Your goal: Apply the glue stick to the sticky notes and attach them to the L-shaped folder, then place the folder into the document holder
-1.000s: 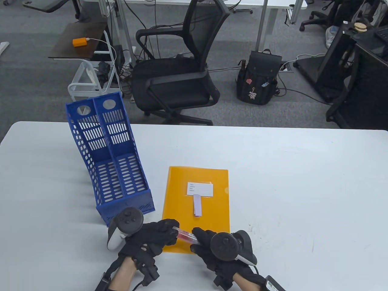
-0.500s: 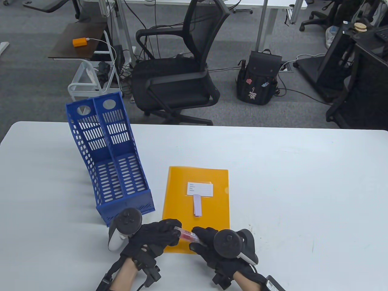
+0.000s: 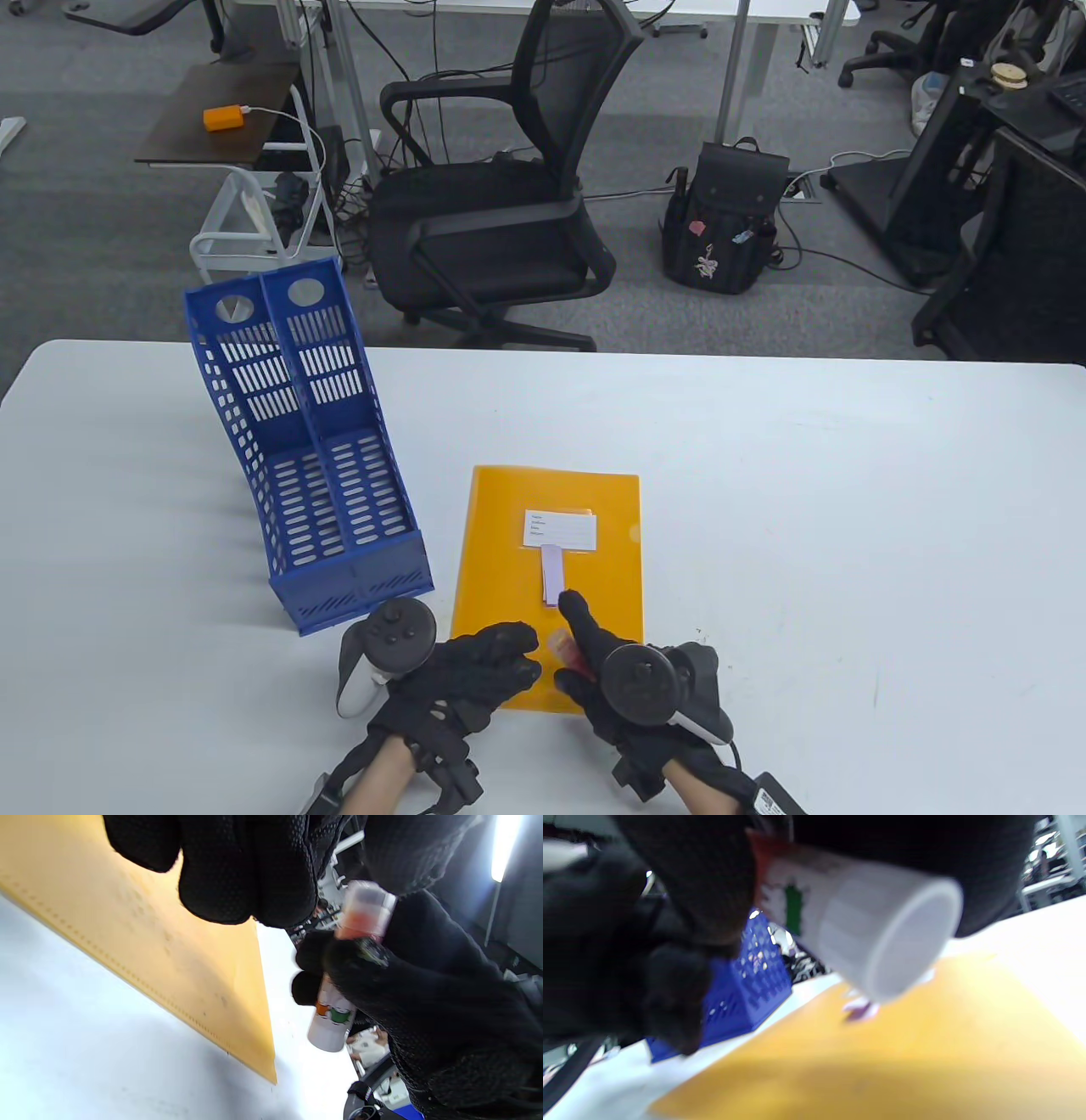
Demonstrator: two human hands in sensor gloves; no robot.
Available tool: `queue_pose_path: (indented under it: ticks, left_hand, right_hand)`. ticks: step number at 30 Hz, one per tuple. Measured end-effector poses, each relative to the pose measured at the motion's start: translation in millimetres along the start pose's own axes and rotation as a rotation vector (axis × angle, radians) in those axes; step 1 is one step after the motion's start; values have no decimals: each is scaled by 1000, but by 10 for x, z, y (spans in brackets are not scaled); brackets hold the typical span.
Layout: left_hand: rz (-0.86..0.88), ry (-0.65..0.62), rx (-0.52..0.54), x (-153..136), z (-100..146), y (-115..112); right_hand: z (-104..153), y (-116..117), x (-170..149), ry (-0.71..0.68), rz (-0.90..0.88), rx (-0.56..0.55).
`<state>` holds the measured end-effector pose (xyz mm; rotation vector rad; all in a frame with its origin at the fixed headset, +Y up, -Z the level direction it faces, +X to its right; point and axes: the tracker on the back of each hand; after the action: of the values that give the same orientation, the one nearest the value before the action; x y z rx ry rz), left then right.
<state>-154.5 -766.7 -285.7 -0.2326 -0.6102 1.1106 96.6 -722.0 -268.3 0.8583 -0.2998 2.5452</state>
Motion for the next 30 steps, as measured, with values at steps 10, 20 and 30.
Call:
queue_pose_path:
  ticks: [10,20,30]
  left_hand:
    - [72,17,57,-75,143,142]
    - [101,19,46,-84,152,143]
    - [122,33,30,-76,154,127]
  right_hand:
    - [320,-506,-783,316,42,-287]
    - [397,-476,-1050,399,148,-247]
    - [417,-423,-1159,431,95,-242]
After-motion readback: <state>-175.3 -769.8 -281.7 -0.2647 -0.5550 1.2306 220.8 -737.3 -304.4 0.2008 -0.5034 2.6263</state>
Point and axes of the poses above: the tracker on the back of each hand, its own x axis roughly to the thumb side, its own z axis roughly from the fingertips to the wrist, y = z × x, and after that the axes turned 14 degrees about -y, right-handed
